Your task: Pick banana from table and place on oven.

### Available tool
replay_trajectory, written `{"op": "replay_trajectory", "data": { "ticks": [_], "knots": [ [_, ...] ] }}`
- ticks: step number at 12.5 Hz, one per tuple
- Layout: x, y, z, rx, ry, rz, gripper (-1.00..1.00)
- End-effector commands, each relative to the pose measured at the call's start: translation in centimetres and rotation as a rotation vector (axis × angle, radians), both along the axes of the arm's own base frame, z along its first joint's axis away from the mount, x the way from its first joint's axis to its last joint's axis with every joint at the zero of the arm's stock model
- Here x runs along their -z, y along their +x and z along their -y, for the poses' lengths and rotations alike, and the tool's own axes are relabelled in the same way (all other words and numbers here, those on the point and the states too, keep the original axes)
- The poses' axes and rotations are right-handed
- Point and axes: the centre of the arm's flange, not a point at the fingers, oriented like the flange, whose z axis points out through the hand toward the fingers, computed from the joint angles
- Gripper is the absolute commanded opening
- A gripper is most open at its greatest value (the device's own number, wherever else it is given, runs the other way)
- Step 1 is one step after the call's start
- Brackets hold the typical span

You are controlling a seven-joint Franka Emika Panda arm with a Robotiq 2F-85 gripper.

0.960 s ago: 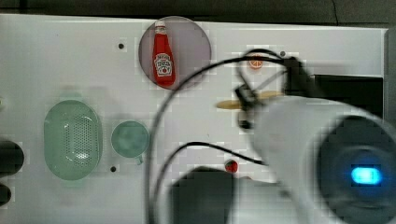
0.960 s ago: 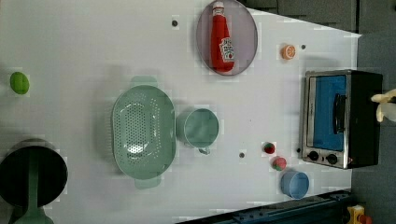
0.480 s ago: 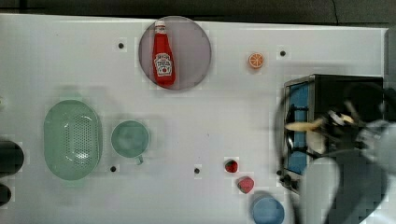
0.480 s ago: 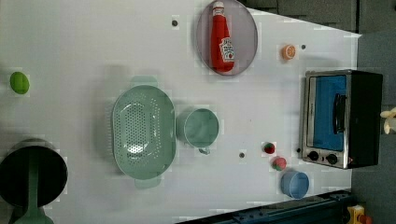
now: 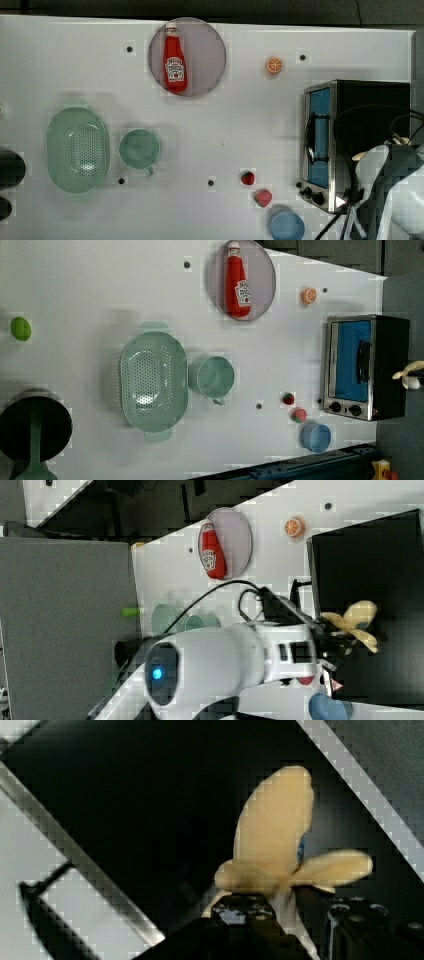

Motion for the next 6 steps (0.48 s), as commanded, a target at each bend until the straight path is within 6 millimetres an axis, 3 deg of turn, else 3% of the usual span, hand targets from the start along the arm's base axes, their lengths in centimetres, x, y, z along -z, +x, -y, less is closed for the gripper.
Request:
{"op": "replay_trajectory", "data": {
  "ticks": [1, 2, 6],
  "knots": [
    [-0.64, 1.74, -1.62, -0.223, -0.014, -0.008, -0.51],
    [-0.1, 1.75, -1.52, -0.225, -0.013, -0.02, -0.45],
    [-0.08, 1.75, -1.46, -0.226, -0.015, -0.019, 0.41]
  ]
}}
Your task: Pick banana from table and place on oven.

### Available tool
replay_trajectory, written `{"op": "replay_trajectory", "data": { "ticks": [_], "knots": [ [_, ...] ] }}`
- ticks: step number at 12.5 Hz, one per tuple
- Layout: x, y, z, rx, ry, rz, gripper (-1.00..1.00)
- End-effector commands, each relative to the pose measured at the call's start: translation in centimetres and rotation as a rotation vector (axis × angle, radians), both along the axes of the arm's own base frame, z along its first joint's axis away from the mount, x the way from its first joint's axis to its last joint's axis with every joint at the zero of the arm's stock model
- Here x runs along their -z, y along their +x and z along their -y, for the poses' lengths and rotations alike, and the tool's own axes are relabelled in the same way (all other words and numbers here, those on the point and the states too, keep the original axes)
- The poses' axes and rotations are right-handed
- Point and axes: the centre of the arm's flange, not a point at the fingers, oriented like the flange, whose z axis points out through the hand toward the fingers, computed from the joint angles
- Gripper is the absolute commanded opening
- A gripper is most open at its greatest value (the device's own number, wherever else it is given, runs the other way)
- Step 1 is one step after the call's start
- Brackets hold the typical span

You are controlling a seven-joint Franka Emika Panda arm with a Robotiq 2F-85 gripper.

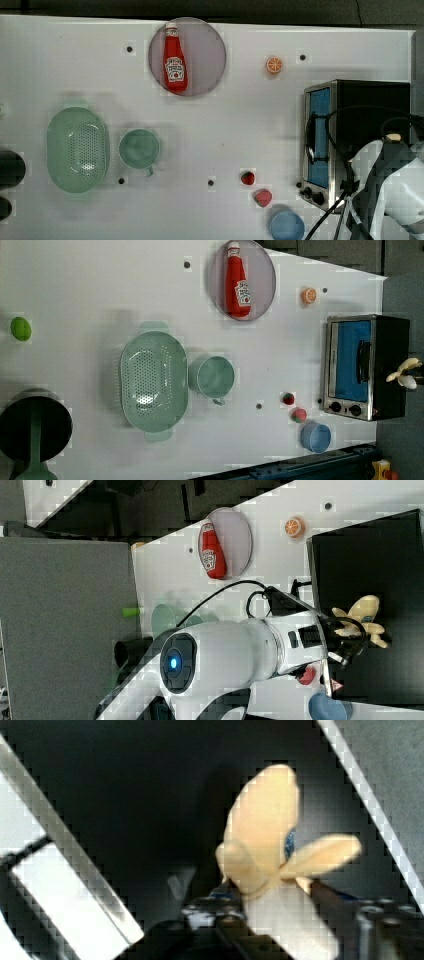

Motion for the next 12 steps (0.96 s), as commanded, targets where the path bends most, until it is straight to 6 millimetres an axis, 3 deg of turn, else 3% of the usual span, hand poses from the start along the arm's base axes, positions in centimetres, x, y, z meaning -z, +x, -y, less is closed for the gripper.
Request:
{"op": "replay_trajectory", "data": {
  "ticks": [1, 3, 7, 10, 12],
  "knots": [
    [-1.7, 1.6, -1.7, -0.089, -0.014, 0.034, 0.64],
    [-3.1, 2.4, -1.8, -0.101, -0.028, 0.052, 1.0],
    [-9.4, 3.7, -3.4, -0.131, -0.006, 0.083, 1.0],
    [-15.6, 4.5, -7.7, -0.155, 0.061, 0.084, 1.0],
    [-18.8, 5.1, -11.8, -0.076, 0.088, 0.121, 1.0]
  ]
}}
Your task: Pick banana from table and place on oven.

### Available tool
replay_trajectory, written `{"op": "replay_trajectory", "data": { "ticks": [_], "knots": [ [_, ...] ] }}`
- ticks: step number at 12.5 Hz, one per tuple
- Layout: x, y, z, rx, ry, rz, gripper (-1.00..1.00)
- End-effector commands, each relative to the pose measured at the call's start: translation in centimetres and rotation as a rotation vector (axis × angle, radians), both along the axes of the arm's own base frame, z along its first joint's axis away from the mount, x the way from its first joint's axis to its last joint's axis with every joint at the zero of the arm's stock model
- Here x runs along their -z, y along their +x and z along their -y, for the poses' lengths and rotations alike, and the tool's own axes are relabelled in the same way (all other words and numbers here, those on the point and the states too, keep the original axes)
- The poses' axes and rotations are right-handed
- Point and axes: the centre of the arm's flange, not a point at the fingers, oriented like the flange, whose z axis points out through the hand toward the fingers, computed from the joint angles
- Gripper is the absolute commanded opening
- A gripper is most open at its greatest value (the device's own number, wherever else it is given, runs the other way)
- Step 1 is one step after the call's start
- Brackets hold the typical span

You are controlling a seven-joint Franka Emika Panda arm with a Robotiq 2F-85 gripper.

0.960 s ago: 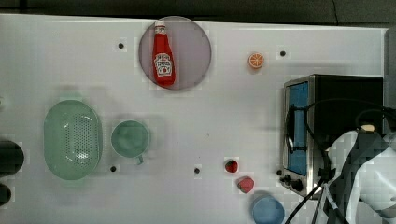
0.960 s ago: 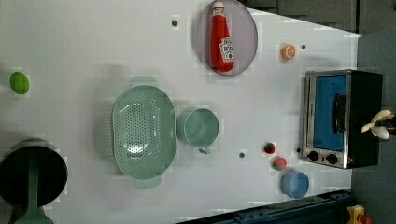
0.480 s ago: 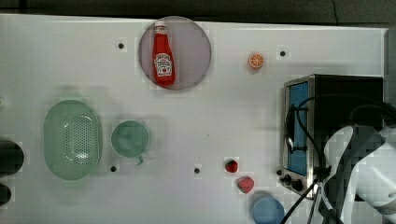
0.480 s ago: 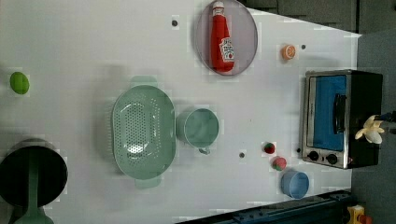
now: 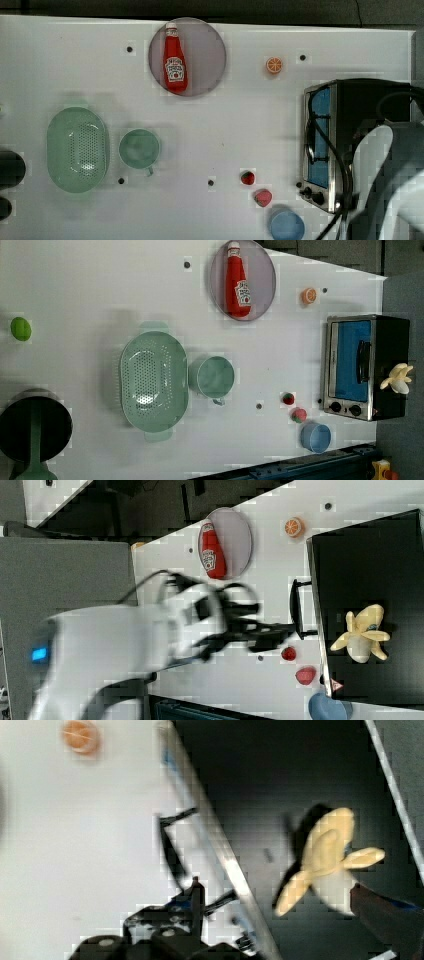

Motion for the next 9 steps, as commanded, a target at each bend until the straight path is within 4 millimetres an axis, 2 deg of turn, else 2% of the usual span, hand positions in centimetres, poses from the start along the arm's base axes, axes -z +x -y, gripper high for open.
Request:
{"op": "replay_trajectory", "data": {
  "ticks": [1, 6, 8, 9],
  "knots": [
    [-6.9, 1.4, -6.7, 0.132, 0.027, 0.089, 1.0],
    [-9.0, 2.5, -20.4, 0.393, 0.051, 0.012, 1.0],
    [-9.9, 2.7, -24.0, 0.453, 0.046, 0.033, 1.0],
    [-10.2, 2.5, -24.9, 0.486, 0.045, 0.032, 1.0]
  ]
}}
